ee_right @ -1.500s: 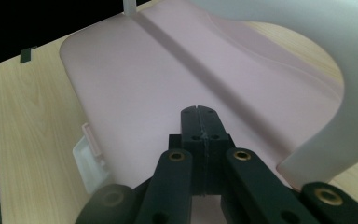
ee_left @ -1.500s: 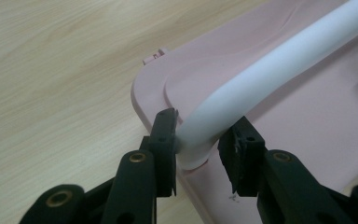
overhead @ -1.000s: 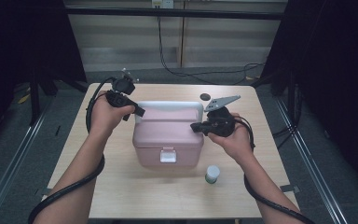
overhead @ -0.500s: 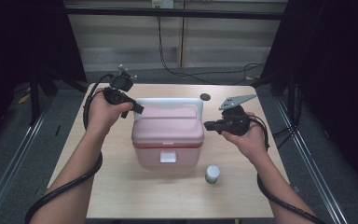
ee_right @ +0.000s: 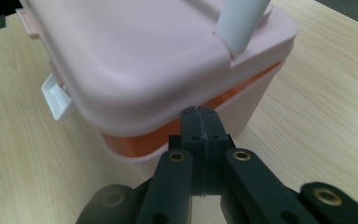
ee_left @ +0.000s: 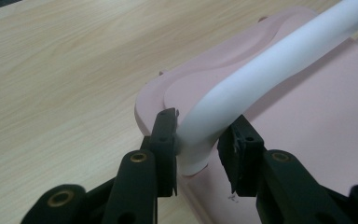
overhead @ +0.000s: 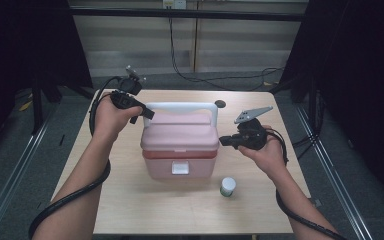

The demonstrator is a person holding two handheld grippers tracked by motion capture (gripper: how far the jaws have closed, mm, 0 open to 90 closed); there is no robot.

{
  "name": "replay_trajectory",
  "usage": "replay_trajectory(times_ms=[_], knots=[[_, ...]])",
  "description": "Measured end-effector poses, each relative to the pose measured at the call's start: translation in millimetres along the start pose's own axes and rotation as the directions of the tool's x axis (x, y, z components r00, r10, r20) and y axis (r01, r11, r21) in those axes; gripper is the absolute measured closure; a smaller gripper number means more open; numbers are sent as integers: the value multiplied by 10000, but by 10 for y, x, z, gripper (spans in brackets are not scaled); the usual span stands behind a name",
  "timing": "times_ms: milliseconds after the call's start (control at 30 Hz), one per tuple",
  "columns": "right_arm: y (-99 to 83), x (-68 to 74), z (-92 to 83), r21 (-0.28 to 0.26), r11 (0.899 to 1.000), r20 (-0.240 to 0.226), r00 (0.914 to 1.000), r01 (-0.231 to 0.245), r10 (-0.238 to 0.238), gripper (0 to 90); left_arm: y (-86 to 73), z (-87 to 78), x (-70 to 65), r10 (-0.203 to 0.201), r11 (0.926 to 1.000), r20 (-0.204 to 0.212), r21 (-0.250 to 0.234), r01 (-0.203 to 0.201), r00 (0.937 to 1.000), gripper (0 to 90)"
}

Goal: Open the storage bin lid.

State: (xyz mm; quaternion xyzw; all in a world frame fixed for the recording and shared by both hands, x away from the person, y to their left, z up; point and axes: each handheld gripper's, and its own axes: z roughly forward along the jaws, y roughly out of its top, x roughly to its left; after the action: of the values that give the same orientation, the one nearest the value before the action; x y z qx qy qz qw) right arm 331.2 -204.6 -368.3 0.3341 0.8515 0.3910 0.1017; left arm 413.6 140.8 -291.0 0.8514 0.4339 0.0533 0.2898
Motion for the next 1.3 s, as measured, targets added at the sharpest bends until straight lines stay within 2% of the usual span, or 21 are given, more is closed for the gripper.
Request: replay_trajectory(times_ms=[300,767,1000,1300], knots=[[-17,39,65,142,9999,-175,9998,83,-81,900,37,-54,-6,-38,9999,-28,-138,37,10000,680],[97,156,198,203,9991,-562,9978,359,-347,900,20,-57,-2,-44,9998,8,-168,44,10000,678],[103,168,233,252,9991,-549,9979,348,-334,900,-9,-50,-3,-6,9998,-6,-220,6,10000,675],[92,155,210,133,9997,-451,9987,227,-221,900,-52,-88,32,-19,9994,-288,-346,9,9996,551]])
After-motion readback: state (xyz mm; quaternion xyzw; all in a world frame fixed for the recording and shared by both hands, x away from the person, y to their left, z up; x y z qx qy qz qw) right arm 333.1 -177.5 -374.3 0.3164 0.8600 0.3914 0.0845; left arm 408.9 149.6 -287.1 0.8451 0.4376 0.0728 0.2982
